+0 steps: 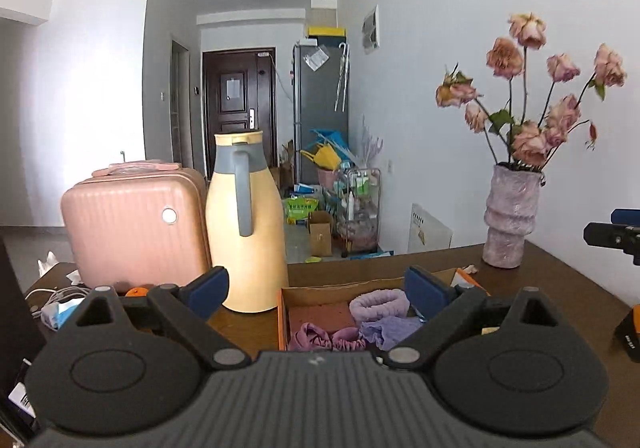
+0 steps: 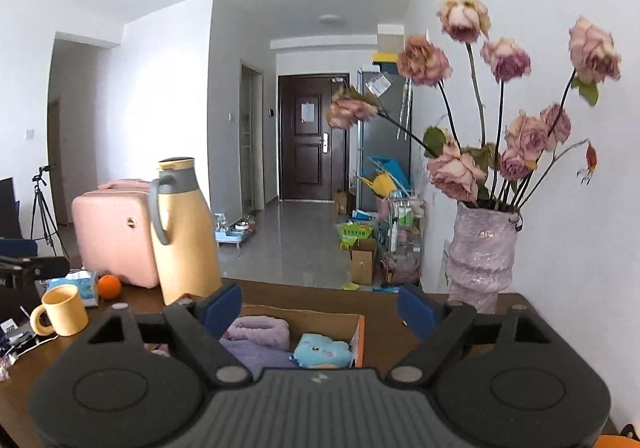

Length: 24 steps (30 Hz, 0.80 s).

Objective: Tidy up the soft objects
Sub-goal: 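Open both grippers to drop the plush into the box and withdraw, then move both grippers toward the blue tissue pack on the table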

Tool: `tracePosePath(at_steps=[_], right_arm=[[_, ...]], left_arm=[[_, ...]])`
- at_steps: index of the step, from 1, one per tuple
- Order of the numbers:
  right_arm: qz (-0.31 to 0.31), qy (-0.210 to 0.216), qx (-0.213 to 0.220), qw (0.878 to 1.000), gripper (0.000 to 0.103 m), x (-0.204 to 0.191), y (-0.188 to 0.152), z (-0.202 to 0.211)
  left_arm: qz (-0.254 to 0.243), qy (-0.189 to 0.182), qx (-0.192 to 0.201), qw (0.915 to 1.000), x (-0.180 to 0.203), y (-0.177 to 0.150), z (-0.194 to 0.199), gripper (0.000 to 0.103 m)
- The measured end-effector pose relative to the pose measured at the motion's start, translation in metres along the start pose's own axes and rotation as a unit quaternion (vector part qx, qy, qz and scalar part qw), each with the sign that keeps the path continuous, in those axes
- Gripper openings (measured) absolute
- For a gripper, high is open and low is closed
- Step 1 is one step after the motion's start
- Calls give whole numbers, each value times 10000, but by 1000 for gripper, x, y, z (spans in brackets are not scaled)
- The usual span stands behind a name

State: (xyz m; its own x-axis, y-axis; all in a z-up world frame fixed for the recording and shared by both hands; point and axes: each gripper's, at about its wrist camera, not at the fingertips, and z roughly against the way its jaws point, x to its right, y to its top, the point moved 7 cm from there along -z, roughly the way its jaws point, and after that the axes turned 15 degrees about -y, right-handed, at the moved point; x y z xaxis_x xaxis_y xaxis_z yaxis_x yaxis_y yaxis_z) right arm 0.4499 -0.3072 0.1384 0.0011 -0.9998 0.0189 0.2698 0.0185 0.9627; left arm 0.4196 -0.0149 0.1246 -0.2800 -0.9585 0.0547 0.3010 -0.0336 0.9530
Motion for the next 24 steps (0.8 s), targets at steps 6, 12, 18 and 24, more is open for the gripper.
tracePosePath(at_steps=[6, 12, 18, 24], right_arm=[[11, -45, 166, 9999, 89, -8, -14, 38], [-45, -191, 107, 9998, 89, -8, -74, 79], [7, -68, -91, 9999, 91, -19, -154, 133], [-107, 165, -741, 9971, 91, -26, -228, 183]], left_arm=[[79, -100, 301, 9995, -3, -19, 52, 101], [62, 117, 265, 9996, 0, -90, 104, 103], [240, 24, -156, 9996, 12, -171, 143, 103], [468, -244, -674, 9963, 22, -216, 169, 103]])
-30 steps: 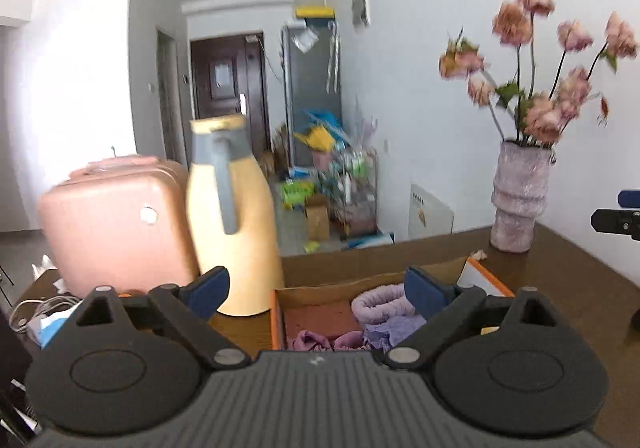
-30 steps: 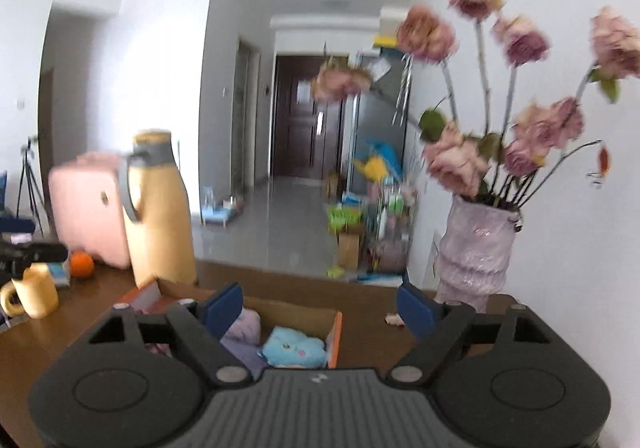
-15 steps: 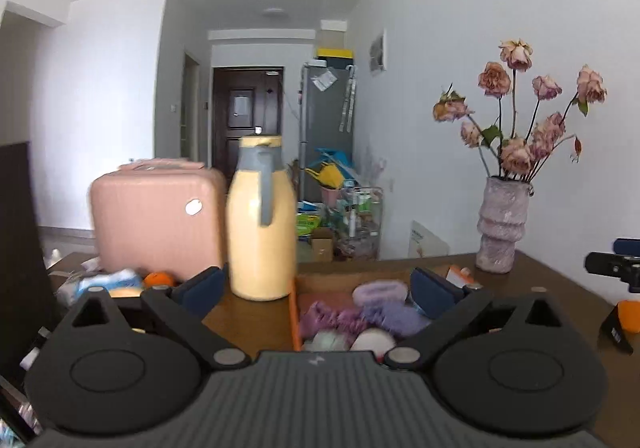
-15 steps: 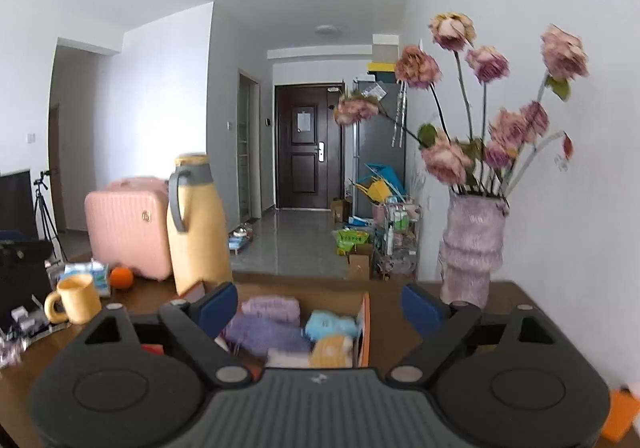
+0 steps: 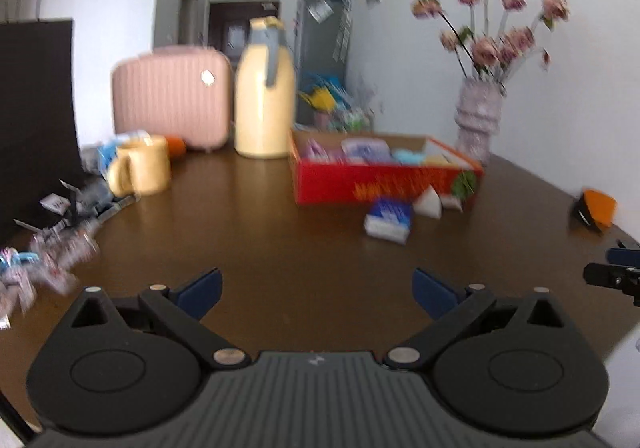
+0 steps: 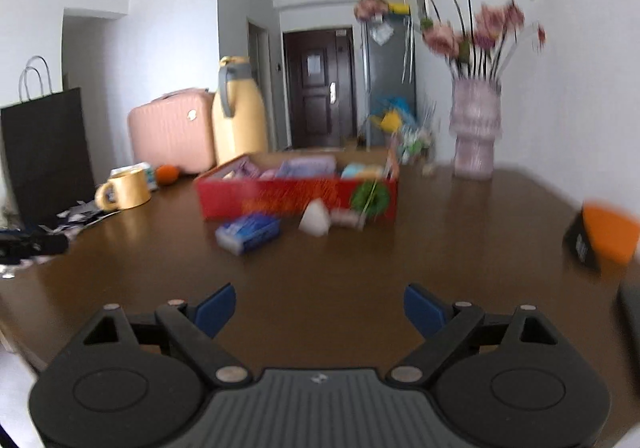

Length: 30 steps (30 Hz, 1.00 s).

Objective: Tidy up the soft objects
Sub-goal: 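Move both grippers toward the blue tissue pack on the table, then grasp the blue tissue pack with the left gripper while the right grasps it too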

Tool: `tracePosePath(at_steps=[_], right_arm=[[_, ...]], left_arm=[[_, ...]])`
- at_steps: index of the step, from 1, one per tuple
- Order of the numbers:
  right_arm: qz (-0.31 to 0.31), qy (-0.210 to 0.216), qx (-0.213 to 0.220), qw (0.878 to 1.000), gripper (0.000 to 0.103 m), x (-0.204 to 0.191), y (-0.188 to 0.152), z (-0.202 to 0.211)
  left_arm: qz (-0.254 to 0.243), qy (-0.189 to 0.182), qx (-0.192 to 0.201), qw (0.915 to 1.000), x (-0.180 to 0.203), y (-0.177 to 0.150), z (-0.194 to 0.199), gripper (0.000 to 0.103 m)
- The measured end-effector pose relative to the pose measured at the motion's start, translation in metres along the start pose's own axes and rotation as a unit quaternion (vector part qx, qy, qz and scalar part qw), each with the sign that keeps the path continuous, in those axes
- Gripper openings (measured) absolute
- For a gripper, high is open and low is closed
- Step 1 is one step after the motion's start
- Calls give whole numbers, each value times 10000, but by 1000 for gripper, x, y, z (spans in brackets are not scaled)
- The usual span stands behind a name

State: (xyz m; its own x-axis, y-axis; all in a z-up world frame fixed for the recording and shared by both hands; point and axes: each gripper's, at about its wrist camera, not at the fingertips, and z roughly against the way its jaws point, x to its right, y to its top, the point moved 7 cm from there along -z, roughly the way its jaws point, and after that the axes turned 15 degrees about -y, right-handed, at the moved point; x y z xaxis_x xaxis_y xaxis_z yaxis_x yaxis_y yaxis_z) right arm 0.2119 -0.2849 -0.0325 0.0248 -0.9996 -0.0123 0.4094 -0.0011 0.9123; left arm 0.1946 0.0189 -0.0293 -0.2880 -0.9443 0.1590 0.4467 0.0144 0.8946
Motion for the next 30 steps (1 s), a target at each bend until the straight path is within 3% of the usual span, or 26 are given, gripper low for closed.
tracePosePath(at_steps=[3, 8, 15, 18, 19, 20, 24, 27, 30], right_arm=[[-4, 238, -277, 9993, 91, -4, -17, 8], [-19, 163, -250, 9996, 90, -8, -11, 1], [-189, 356, -519, 9978, 81, -16, 5, -47], [-88, 441, -572, 9974, 76, -25, 20, -76], [-51, 509, -576, 9970, 76, -30, 27, -87], [-18, 595, -575, 9966, 76, -35, 33, -97], [143, 1293, -559, 9899, 67, -68, 63, -152], [-94, 1793, -974, 9789, 61, -86, 79, -203], [-94, 1786, -1234, 9761, 57, -98, 83, -240]], left_arm=[[-107, 20, -61, 9999, 4, 0, -6, 103], [54, -304, -129, 9994, 10, 5, -30, 103], [537, -532, -482, 9960, -5, 13, -86, 102], [957, -811, -540, 9906, -11, 23, -112, 83], [1108, -984, -574, 9873, -13, 27, -122, 69], [1230, -1140, -644, 9837, -13, 29, -133, 61], [1723, -1487, -876, 9698, -11, 37, -176, 52], [2051, -1634, -960, 9602, -13, 41, -200, 51], [2217, -1757, -886, 9550, -20, 43, -212, 49]])
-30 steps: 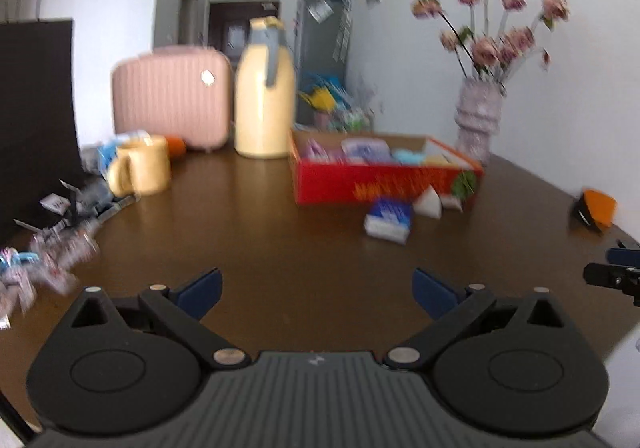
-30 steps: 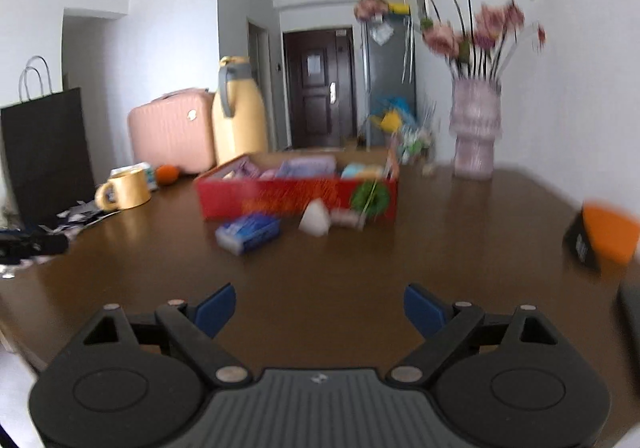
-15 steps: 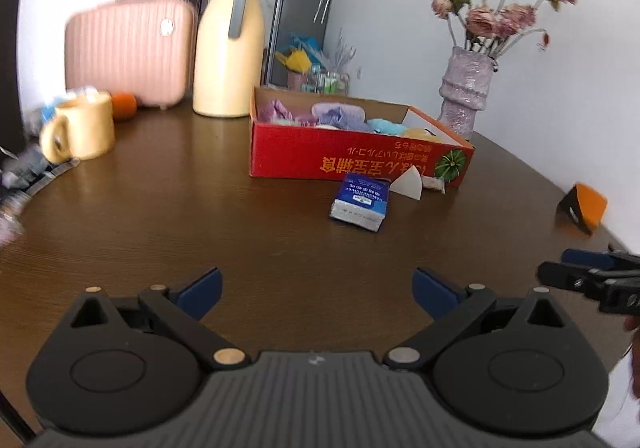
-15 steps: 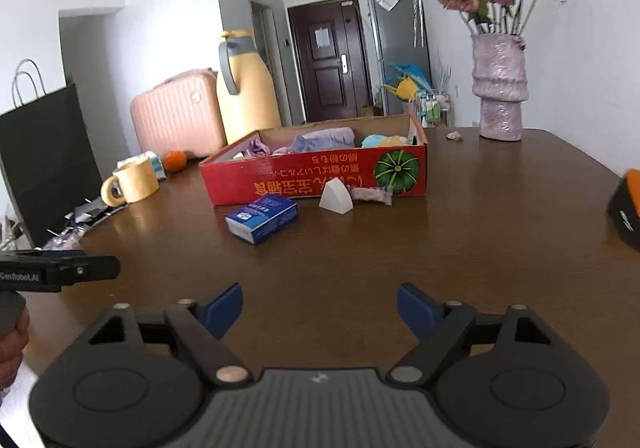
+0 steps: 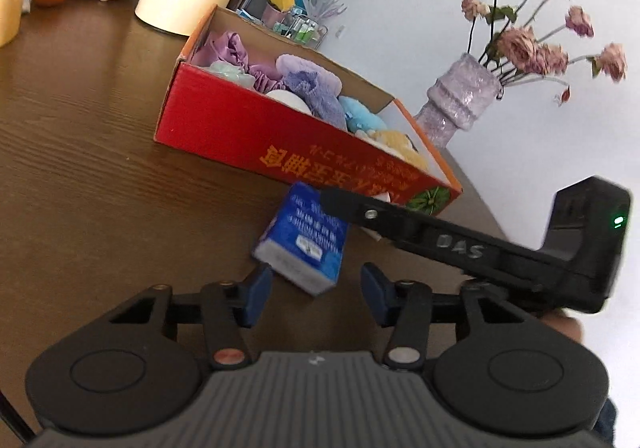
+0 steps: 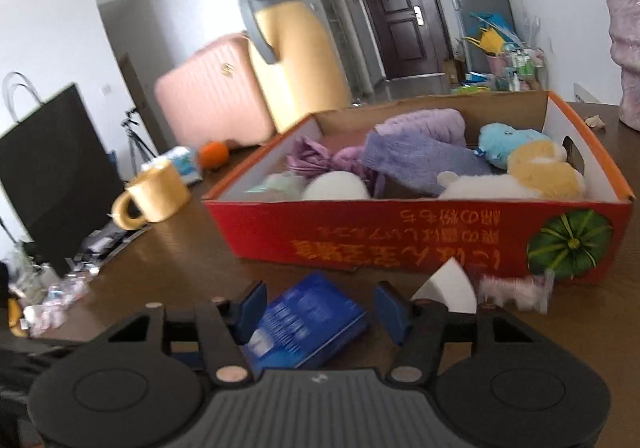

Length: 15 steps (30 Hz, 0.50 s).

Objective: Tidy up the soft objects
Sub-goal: 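Grasp the blue tissue pack with the left gripper while the right grasps it too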

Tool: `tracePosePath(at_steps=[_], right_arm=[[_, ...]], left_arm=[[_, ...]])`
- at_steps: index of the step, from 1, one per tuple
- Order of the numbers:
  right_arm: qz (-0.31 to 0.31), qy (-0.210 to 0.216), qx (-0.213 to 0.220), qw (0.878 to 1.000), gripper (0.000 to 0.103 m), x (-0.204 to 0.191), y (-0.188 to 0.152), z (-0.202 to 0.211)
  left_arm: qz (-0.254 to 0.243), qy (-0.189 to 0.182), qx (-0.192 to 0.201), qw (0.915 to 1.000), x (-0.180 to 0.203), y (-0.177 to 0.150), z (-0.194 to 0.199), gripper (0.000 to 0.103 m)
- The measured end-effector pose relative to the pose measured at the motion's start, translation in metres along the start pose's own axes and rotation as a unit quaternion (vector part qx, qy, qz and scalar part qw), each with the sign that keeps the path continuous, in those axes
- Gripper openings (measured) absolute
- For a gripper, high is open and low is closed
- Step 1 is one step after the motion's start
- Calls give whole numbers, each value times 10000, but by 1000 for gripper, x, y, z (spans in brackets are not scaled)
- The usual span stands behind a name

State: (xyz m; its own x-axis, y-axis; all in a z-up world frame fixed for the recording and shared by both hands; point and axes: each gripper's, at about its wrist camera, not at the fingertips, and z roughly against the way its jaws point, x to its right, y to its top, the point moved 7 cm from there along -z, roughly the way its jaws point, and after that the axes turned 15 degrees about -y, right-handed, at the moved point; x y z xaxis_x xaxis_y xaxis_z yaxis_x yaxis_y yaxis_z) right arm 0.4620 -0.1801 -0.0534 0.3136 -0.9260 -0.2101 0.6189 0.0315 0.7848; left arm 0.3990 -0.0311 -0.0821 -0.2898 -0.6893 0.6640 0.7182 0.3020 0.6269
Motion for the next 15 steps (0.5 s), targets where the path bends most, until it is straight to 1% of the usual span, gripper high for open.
tracePosePath(at_steps=[1, 2, 3, 4, 5, 7, 10, 12, 15], right_arm=[[19, -58, -8, 10000, 49, 1, 2, -7], [12, -30, -17, 10000, 41, 1, 2, -12], [-39, 50, -69, 10000, 37, 1, 1, -16], [-131, 177, -201, 9996, 35, 1, -3, -22], [-177, 248, -299, 9991, 31, 2, -6, -26], [-354, 405, -387, 9978, 23, 5, -10, -25], [-704, 501, -541, 9948, 20, 13, -21, -8], [-775, 511, -614, 9938, 20, 14, -40, 11], [-984, 504, -547, 9924, 20, 11, -70, 46]], left_arm=[[89, -41, 11, 10000, -4, 1, -1, 46], [217, -40, 14, 9998, -10, 2, -3, 44], [318, -60, 10, 9995, -14, 3, -4, 42], [456, -95, -5, 9989, -19, 3, -4, 37], [592, -118, -18, 9982, -23, 2, -4, 33], [687, -118, -18, 9976, -27, -1, -3, 27], [772, -195, -6, 9968, -25, -11, 7, 24], [788, -291, -63, 9964, -20, -22, 16, 24], [644, -400, -308, 9966, -3, -45, 27, 24]])
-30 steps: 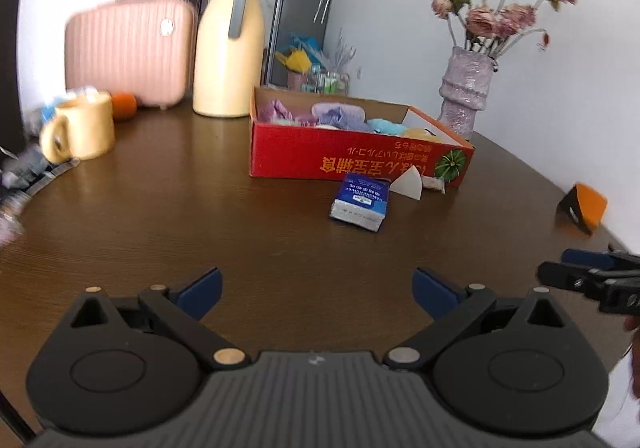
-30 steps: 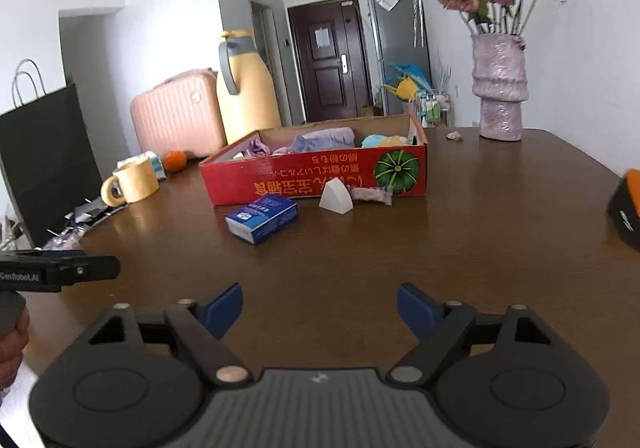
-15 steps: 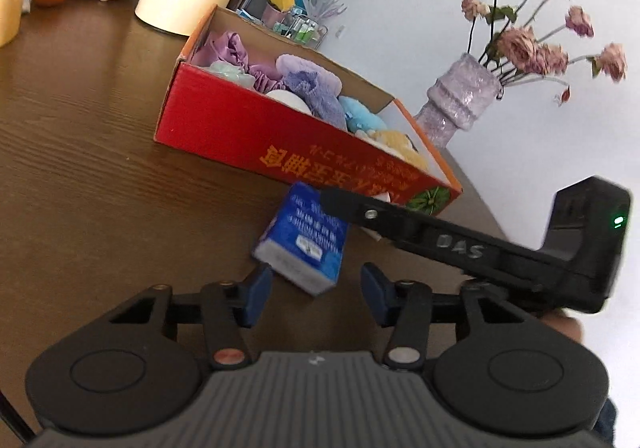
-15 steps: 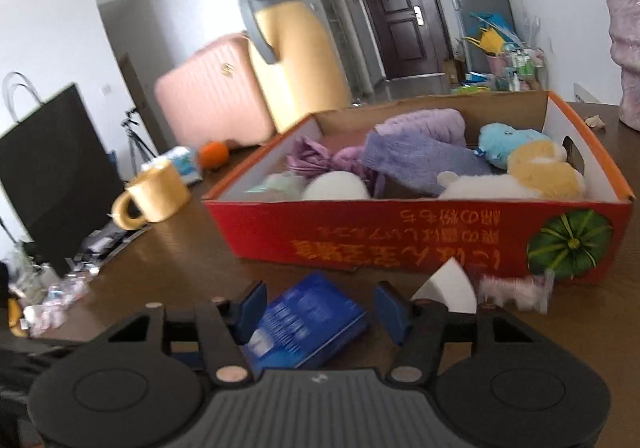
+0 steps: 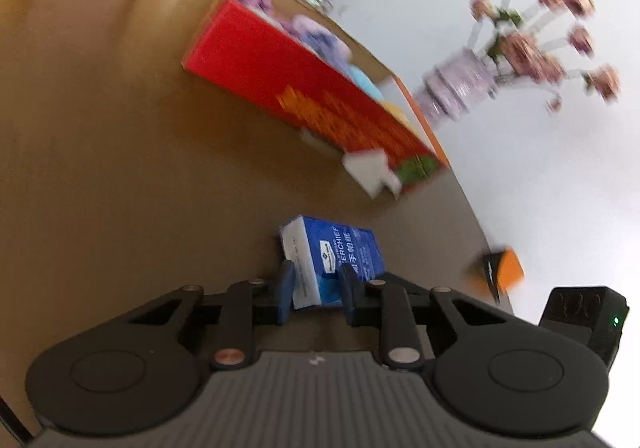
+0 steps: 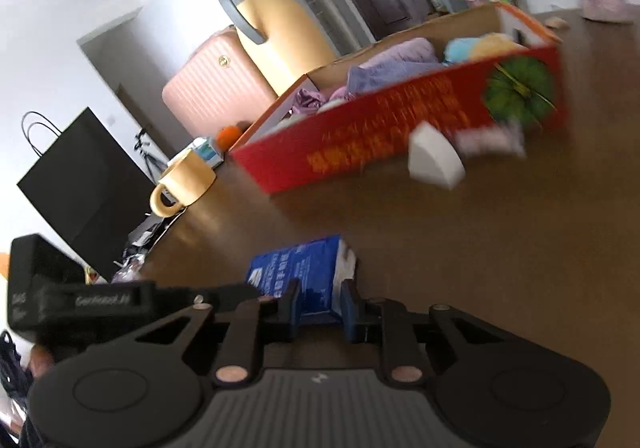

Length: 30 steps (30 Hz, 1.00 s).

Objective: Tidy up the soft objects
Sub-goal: 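Grasp the blue tissue pack with the left gripper while the right grasps it too, then carry the tissue pack into the box with both grippers and release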

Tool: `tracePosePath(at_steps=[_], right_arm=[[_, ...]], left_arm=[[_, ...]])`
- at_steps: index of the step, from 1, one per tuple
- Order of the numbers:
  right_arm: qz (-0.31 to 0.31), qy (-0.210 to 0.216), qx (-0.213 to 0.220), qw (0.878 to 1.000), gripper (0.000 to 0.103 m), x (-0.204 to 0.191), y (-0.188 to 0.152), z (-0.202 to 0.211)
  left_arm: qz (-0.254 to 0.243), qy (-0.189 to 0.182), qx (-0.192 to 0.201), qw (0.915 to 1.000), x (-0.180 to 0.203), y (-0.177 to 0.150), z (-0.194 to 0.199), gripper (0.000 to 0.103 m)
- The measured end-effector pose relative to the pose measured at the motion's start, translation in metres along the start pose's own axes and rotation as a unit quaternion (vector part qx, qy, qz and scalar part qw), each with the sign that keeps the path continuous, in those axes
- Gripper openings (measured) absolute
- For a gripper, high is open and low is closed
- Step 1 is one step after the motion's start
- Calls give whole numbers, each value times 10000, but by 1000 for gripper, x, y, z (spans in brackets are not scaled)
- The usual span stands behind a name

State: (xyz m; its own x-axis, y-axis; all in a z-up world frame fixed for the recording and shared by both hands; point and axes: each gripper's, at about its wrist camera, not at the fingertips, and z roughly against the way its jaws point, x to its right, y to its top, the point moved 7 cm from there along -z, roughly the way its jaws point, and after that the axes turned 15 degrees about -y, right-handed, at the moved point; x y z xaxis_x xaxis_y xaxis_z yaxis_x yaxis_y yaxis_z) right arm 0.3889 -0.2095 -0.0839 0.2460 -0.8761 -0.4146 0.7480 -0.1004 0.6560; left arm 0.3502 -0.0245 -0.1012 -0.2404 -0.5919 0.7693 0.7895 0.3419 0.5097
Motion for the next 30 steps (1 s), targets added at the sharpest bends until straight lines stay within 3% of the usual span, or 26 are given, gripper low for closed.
tracePosePath(at_steps=[5, 10, 13, 16, 22, 30], right_arm=[[-280, -195, 204, 9992, 20, -7, -65, 59], [-313, -422, 304, 9982, 19, -11, -96, 95], [-385, -384, 261, 9982, 23, -8, -105, 107], [-473, -316, 315, 9979, 28, -5, -108, 113], [-677, -416, 476, 9957, 28, 4, -98, 110], [-655, -248, 281, 9972, 24, -2, -98, 94]], left_arm=[[-413, 114, -296, 9986, 31, -47, 18, 24], [-520, 93, -454, 9976, 47, -71, 28, 25], [-530, 14, -490, 9974, 50, -79, 35, 26], [-424, 141, -484, 9978, 44, -78, 38, 37], [-343, 85, -504, 9981, 43, -69, 37, 37], [-161, -74, -604, 9980, 40, -65, 22, 33]])
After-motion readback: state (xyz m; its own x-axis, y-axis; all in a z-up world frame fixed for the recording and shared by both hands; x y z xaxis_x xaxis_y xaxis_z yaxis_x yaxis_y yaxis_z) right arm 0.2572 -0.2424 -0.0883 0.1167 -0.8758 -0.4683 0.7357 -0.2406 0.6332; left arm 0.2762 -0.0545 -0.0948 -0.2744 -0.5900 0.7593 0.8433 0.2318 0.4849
